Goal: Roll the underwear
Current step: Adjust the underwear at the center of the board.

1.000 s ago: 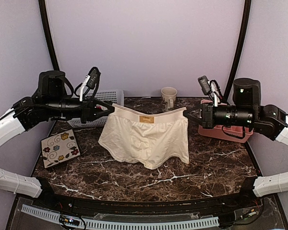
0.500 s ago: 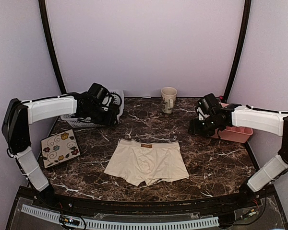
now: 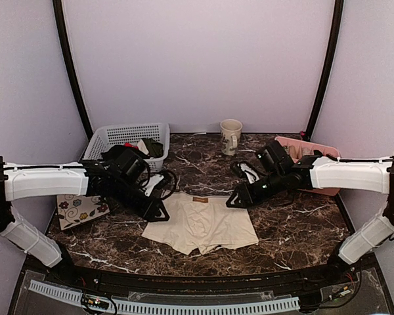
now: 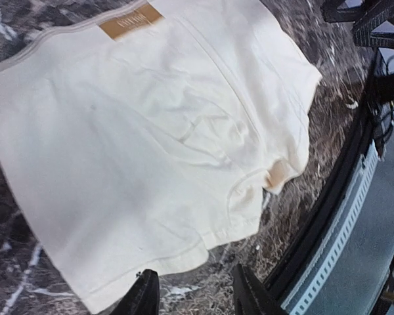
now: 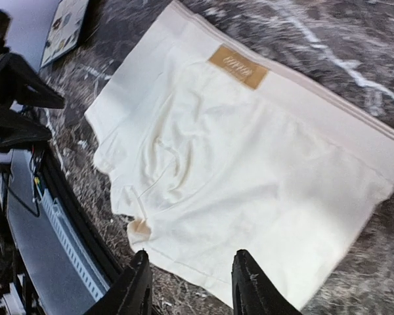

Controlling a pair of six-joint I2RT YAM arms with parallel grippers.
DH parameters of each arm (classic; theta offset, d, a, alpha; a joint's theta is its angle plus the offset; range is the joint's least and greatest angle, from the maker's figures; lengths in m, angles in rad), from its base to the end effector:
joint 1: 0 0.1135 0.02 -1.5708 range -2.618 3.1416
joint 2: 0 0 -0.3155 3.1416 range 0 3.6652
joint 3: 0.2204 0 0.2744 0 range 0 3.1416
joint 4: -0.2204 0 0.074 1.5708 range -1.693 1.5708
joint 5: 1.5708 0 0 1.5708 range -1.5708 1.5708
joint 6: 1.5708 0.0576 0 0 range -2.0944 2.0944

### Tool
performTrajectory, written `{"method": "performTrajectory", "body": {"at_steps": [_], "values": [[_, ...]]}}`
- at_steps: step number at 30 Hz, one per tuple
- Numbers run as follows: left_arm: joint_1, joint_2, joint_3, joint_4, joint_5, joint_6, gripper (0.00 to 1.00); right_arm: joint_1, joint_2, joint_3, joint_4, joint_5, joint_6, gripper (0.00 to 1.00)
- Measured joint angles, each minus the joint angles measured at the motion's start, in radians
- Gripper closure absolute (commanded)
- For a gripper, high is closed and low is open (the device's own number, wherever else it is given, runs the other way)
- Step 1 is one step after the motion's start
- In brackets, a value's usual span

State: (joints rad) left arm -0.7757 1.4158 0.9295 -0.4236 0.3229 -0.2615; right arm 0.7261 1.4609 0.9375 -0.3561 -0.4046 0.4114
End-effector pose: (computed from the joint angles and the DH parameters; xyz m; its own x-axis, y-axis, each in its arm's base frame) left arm 0.2121 -0.2336 0.2516 -0.7521 0.3942 -0.5282 0.6301 0.6652 -0.4007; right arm 0.2304 0.2349 0.2474 -0.8472 -0.2606 -0.4631 -0.5010 0.6819 0.5329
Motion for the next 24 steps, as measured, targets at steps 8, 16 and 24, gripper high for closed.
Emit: {"method": "performTrajectory", "body": {"at_steps": [8,16,24], "values": [[-0.179,0.005,-0.093,0.191,0.161,0.010,0.62,0.137,-0.070,-0.158,0.108,-0.063,0.018,0.68],[-0.294,0.058,-0.151,0.394,0.150,0.112,0.58,0.145,0.012,-0.197,0.233,-0.048,0.066,0.73],[-0.347,0.195,-0.084,0.427,0.080,0.213,0.60,0.145,0.151,-0.129,0.349,-0.074,0.121,0.76]]}}
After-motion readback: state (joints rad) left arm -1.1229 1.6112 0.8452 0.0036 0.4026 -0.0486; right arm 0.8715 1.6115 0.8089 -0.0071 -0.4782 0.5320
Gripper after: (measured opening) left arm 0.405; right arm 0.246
